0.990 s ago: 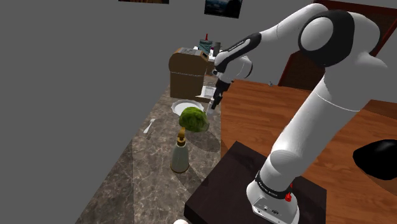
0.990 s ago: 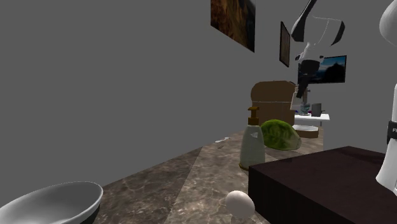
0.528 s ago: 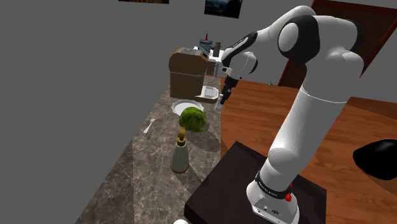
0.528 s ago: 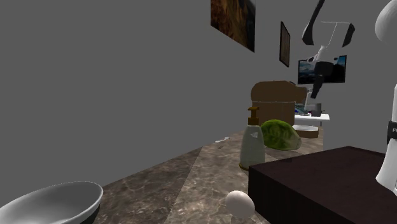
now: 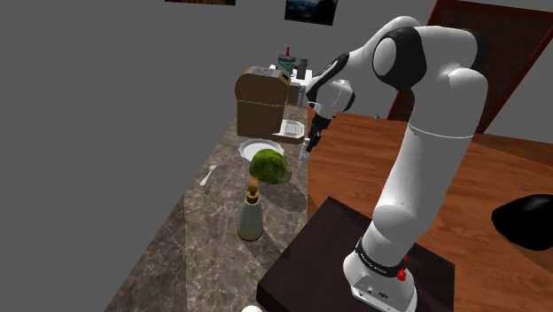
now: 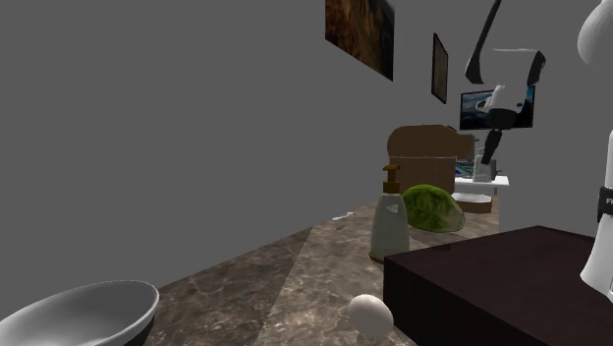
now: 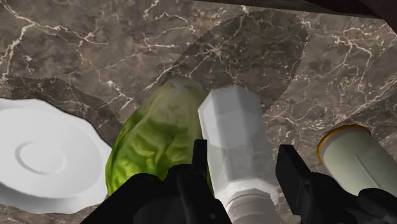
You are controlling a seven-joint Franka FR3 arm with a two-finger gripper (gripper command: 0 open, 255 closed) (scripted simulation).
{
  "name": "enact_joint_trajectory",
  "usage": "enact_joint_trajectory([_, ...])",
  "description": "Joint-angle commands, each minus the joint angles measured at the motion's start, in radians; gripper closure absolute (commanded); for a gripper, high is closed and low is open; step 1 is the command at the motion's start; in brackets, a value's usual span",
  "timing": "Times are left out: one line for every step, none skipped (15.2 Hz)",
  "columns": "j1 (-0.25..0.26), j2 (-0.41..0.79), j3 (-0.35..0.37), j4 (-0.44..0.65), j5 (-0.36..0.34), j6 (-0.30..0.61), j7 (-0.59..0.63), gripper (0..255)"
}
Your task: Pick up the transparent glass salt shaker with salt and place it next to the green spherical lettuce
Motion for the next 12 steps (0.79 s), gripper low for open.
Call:
enact_joint_trajectory([-0.004, 0.024, 0.005, -0.004, 0.024, 0.019, -0.021, 255])
enact_joint_trajectory([-0.006, 0.035, 0.008, -0.006, 0.035, 0.028, -0.031, 255])
enact_joint_trajectory([-0.008, 0.046, 0.011, -0.008, 0.046, 0.037, -0.041, 255])
enact_joint_trajectory([-0.010, 0.057, 0.014, -0.009, 0.058, 0.046, -0.051, 255])
enact_joint_trajectory([-0.013, 0.068, 0.018, -0.011, 0.069, 0.055, -0.061, 255])
enact_joint_trajectory([-0.015, 0.079, 0.022, -0.012, 0.081, 0.063, -0.071, 255])
enact_joint_trajectory([-0.018, 0.091, 0.026, -0.013, 0.093, 0.072, -0.081, 255])
enact_joint_trajectory([-0.021, 0.103, 0.030, -0.013, 0.105, 0.080, -0.091, 255])
enact_joint_trajectory([-0.024, 0.114, 0.034, -0.014, 0.117, 0.088, -0.102, 255])
enact_joint_trajectory([-0.027, 0.126, 0.039, -0.014, 0.129, 0.096, -0.112, 255])
enact_joint_trajectory([-0.030, 0.138, 0.044, -0.014, 0.142, 0.104, -0.122, 255])
enact_joint_trajectory([-0.034, 0.150, 0.049, -0.014, 0.154, 0.112, -0.132, 255])
